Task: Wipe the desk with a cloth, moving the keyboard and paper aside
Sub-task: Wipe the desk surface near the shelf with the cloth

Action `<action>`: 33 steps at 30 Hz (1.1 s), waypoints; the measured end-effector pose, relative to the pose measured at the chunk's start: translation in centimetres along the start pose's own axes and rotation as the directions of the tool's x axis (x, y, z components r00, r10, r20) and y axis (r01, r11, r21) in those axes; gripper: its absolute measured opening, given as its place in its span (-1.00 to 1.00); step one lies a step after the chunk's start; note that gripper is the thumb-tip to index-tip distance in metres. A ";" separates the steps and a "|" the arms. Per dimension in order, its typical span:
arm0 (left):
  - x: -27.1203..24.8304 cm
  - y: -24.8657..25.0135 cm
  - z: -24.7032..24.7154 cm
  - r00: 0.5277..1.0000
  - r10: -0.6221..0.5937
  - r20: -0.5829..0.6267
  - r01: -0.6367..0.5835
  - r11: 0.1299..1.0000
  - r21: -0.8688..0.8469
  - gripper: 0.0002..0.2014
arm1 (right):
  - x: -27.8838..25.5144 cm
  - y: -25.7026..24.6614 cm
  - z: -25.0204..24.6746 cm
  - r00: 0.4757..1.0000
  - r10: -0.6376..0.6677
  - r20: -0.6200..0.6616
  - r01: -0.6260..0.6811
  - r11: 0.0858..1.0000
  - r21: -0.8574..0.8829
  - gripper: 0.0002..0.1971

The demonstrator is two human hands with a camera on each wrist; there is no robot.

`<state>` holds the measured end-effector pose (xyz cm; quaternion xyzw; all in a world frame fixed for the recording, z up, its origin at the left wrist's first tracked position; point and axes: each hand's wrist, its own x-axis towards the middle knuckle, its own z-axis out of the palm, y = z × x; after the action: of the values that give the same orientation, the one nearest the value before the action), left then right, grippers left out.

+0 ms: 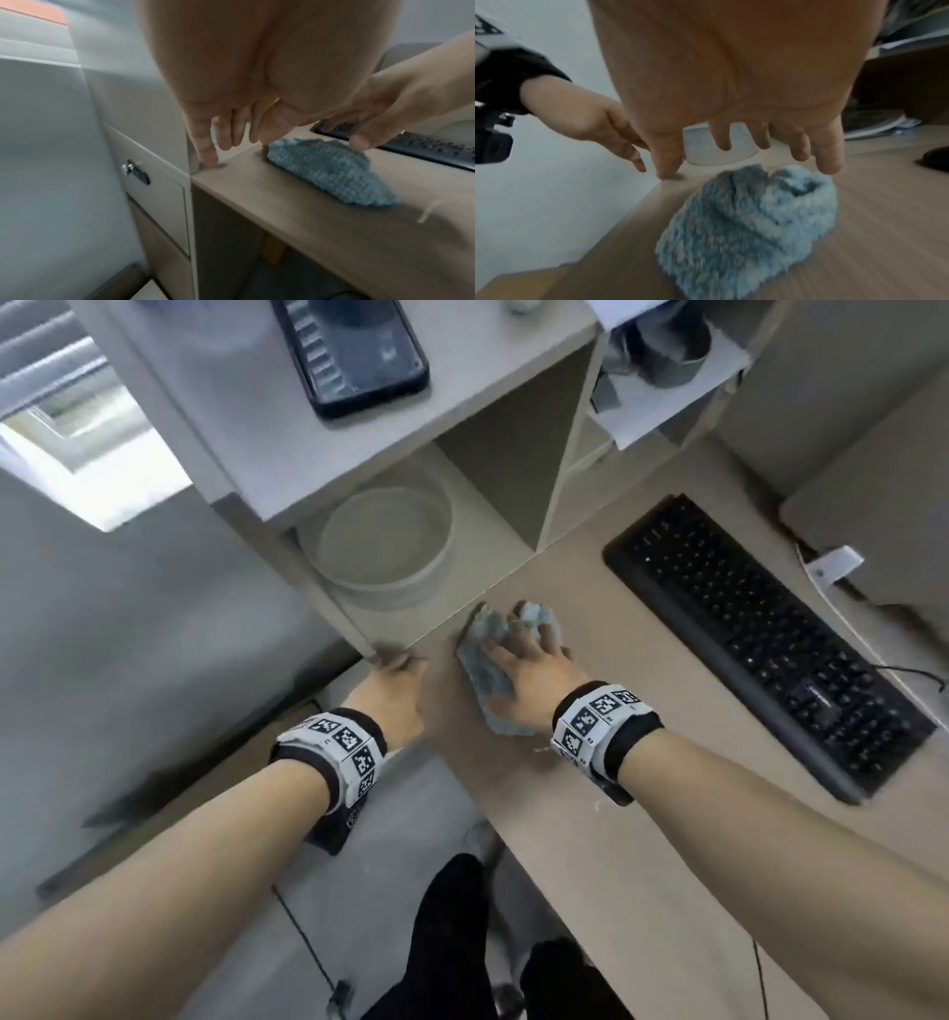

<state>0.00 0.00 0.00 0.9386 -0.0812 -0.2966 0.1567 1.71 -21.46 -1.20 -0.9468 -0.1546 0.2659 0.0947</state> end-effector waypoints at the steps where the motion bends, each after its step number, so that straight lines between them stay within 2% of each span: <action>1: 0.1 -0.4 0.2 1.000 -0.019 0.006 0.019 1.000 0.011 -0.36 | 0.3 -0.3 0.8 1.000 -0.004 0.025 0.005 1.000 -0.023 -0.20; 4: 0.3 -1.4 1.0 0.998 -0.063 -0.010 0.063 0.998 0.002 -0.33 | 0.5 -0.4 3.0 1.000 -0.012 0.005 0.012 0.988 -0.155 -0.19; 9: 0.3 -2.2 1.4 0.996 -0.082 -0.022 0.082 0.997 -0.011 -0.36 | 0.5 1.3 2.3 1.000 -0.025 0.013 0.026 0.994 -0.108 -0.28; 10: 0.4 -2.3 1.3 0.996 -0.077 -0.034 0.077 0.997 -0.009 -0.36 | 0.7 1.8 1.5 1.000 0.015 0.019 -0.014 0.998 -0.058 -0.28; 12: 0.4 -2.4 0.8 0.996 -0.063 -0.062 0.063 0.998 0.000 -0.37 | 1.6 2.7 -0.7 0.987 0.153 0.041 -0.156 0.984 0.090 -0.16; 14: 0.4 -2.4 0.3 0.996 -0.050 -0.077 0.052 0.998 0.024 -0.37 | 2.9 4.1 -3.4 0.957 0.290 -0.008 -0.281 0.934 0.220 -0.05; 17: 0.4 -2.8 0.1 0.996 -0.047 -0.075 0.051 0.998 0.041 -0.34 | 5.3 6.4 -6.0 0.920 0.357 -0.160 -0.322 0.923 0.209 -0.18; 20: 0.5 -3.4 0.4 0.997 -0.043 -0.069 0.046 0.998 0.037 -0.31 | 7.3 6.5 -5.4 0.922 0.380 -0.074 -0.362 0.914 0.182 -0.32; 23: 0.5 -3.7 0.8 0.997 -0.040 -0.072 0.043 0.998 0.040 -0.29 | 7.6 3.1 -3.0 0.957 0.287 -0.031 -0.284 0.955 0.080 -0.33; 26: 0.4 -3.7 0.9 0.995 -0.047 -0.087 0.050 0.998 0.030 -0.29 | 5.7 -1.8 0.6 0.999 0.046 -0.021 -0.047 0.998 -0.047 -0.36; 29: 0.5 -3.5 0.7 0.995 -0.042 -0.092 0.046 0.998 0.047 -0.32 | 2.9 -4.6 3.3 0.988 -0.151 0.037 0.154 0.983 -0.097 -0.29; 31: 0.6 -3.4 0.4 0.995 -0.044 -0.085 0.049 0.998 0.051 -0.32 | 2.8 -3.2 3.9 0.984 -0.165 0.067 0.171 0.981 -0.092 -0.21; 33: 0.7 -3.3 0.2 0.996 -0.054 -0.070 0.057 0.998 0.040 -0.33 | 3.4 0.0 3.3 0.996 -0.081 0.028 0.083 0.993 -0.080 -0.22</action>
<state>0.63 2.89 -1.62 0.9532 -0.0559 -0.2664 0.1317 2.68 -19.98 -5.57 -0.9394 -0.2051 0.2668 0.0653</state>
